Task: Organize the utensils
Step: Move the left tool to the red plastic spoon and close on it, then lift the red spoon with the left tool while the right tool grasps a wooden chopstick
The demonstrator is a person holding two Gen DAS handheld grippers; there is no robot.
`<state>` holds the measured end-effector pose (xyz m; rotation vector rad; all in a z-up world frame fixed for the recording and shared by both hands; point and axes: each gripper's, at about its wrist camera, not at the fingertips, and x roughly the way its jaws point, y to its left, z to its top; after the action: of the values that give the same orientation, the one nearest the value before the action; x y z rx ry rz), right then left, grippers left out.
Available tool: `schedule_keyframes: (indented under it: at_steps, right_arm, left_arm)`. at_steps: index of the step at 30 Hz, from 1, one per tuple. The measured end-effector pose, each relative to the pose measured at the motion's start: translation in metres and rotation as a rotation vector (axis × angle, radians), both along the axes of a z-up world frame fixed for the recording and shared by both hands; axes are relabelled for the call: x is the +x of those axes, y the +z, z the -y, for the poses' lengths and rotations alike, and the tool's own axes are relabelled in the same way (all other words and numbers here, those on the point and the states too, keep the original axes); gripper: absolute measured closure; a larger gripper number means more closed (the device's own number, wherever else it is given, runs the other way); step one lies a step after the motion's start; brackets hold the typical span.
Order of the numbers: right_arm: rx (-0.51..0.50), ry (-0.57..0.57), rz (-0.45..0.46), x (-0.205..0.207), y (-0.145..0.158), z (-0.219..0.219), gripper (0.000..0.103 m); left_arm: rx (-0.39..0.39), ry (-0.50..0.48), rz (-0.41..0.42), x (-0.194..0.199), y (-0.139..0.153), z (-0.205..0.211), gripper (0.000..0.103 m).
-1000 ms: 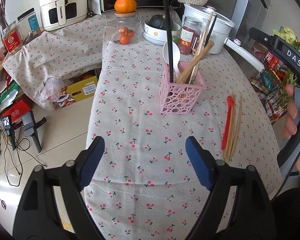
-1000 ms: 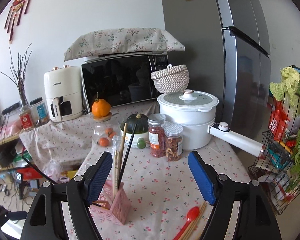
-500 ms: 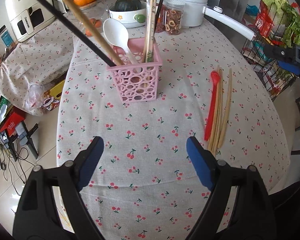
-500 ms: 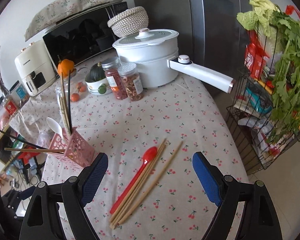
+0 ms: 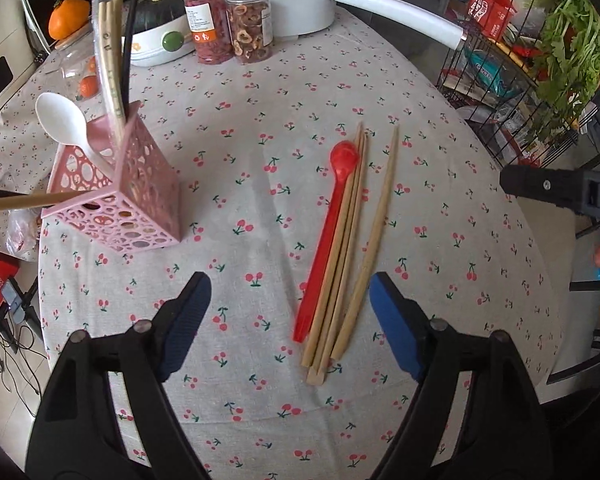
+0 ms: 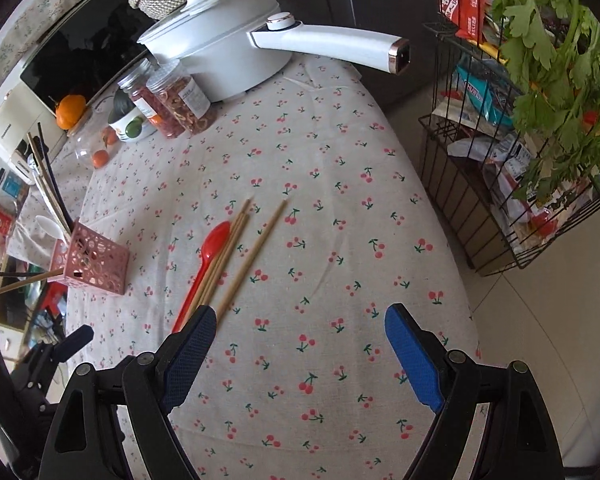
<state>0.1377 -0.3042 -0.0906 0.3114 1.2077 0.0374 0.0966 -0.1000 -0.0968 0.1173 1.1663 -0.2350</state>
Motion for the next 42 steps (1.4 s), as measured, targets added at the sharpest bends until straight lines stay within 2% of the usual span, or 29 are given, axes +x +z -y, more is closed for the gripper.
schedule_keyframes:
  at_steps: [3,7,9,12,17,27,30,34,38,42]
  right_arm:
    - [0.011,0.012,-0.016,0.001,-0.005,0.011,0.015]
    - [-0.020,0.018,-0.011,0.006,-0.009,0.021,0.015]
    - [-0.001,0.001,-0.032,0.010,-0.014,0.027,0.015]
    - [0.017,-0.014,-0.042,0.013,-0.018,0.034,0.016]
    - [0.002,-0.007,-0.032,0.015,-0.017,0.035,0.016]
    - [-0.021,0.001,-0.047,0.021,-0.025,0.035,0.016]
    - [-0.015,-0.007,-0.050,0.022,-0.027,0.037,0.016]
    - [-0.016,-0.006,-0.057,0.024,-0.030,0.038,0.016]
    - [-0.011,-0.005,-0.059,0.028,-0.033,0.035,0.016]
    - [0.008,0.005,-0.068,0.033,-0.038,0.026,0.016]
  left_arm:
    - [-0.051,0.011,-0.044,0.016,-0.003,0.007,0.031]
    - [-0.050,0.028,-0.063,0.045,-0.010,0.019,0.037]
    - [-0.066,0.036,-0.092,0.063,-0.017,0.024,0.044]
    - [-0.088,0.024,-0.131,0.085,-0.027,0.035,0.049]
    - [-0.066,-0.020,-0.155,0.104,-0.037,0.055,0.053]
    - [-0.021,-0.092,-0.238,0.124,-0.057,0.080,0.070]
    - [-0.052,-0.071,-0.235,0.126,-0.058,0.081,0.073]
    - [-0.039,-0.049,-0.194,0.121,-0.052,0.073,0.073]
    - [-0.069,-0.033,-0.139,0.109,-0.032,0.051,0.074]
    - [-0.056,-0.053,-0.046,0.085,-0.002,0.035,0.074]
